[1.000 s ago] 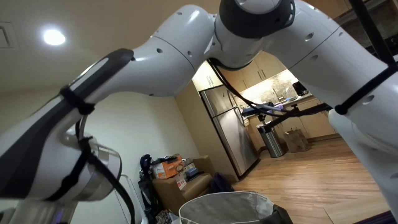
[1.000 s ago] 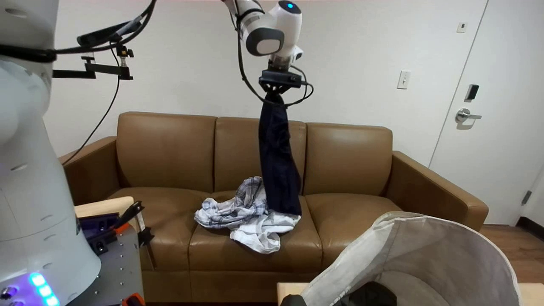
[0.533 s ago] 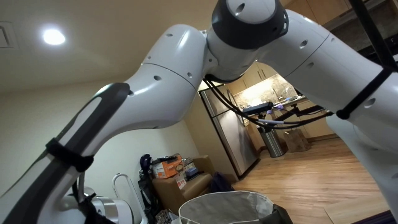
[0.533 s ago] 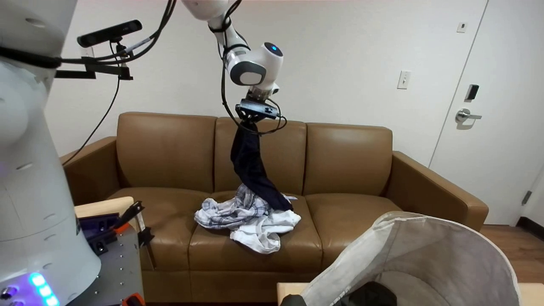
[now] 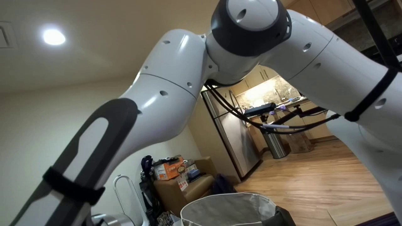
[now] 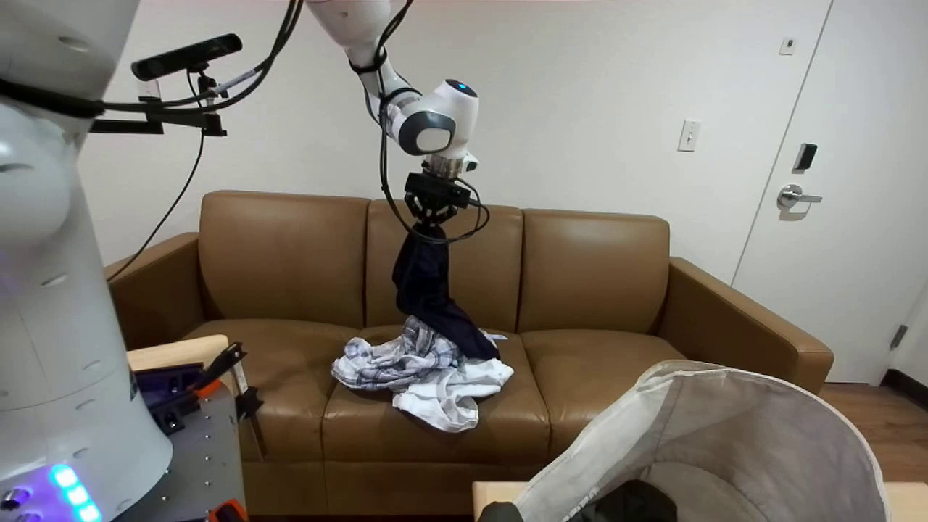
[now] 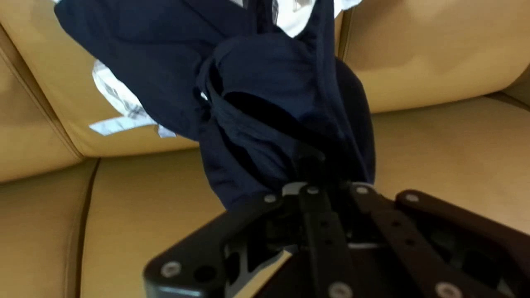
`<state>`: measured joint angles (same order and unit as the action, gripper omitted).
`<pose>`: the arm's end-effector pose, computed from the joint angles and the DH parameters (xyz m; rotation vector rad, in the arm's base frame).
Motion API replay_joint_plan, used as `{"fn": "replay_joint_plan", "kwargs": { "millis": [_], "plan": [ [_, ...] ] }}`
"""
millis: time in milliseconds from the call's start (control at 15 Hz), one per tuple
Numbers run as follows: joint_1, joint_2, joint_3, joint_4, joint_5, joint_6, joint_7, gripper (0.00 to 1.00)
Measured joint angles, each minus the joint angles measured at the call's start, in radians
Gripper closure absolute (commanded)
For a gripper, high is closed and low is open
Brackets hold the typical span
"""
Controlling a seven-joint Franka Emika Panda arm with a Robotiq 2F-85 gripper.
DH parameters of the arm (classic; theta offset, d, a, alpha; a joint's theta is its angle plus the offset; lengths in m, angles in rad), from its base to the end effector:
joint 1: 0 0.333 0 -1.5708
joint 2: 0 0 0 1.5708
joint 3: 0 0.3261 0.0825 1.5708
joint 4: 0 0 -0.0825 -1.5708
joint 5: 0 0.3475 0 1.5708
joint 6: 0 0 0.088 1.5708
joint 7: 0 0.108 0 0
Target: Take the clothes out of the basket and put them on the couch
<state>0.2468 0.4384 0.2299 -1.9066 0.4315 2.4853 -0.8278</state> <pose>0.5582 0.2731 0.3206 -2.4691 -1.2694 -0.2824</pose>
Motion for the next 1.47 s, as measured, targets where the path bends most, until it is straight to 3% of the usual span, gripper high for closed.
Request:
{"fn": "replay_joint_plan", "kwargs": {
  "millis": [200,467,533,600,733,1267,1467],
  "plan": [
    [0.118,0.062,-0.084,0.013,-0.144,-0.032,0.224,0.96],
    [0.152,0.180,-0.049,0.091,-0.334,-0.178,0.463,0.98],
    [0.155,0.211,-0.039,0.118,-0.363,-0.198,0.490,0.67],
    [0.158,0.242,-0.034,0.144,-0.390,-0.205,0.510,0.66],
    [0.163,0.298,-0.034,0.194,-0.429,-0.205,0.539,0.55],
    [0.106,0.349,-0.013,0.344,-0.432,-0.211,0.584,0.03],
    [0.071,0.315,-0.010,0.394,-0.430,-0.265,0.602,0.00]
  ]
}}
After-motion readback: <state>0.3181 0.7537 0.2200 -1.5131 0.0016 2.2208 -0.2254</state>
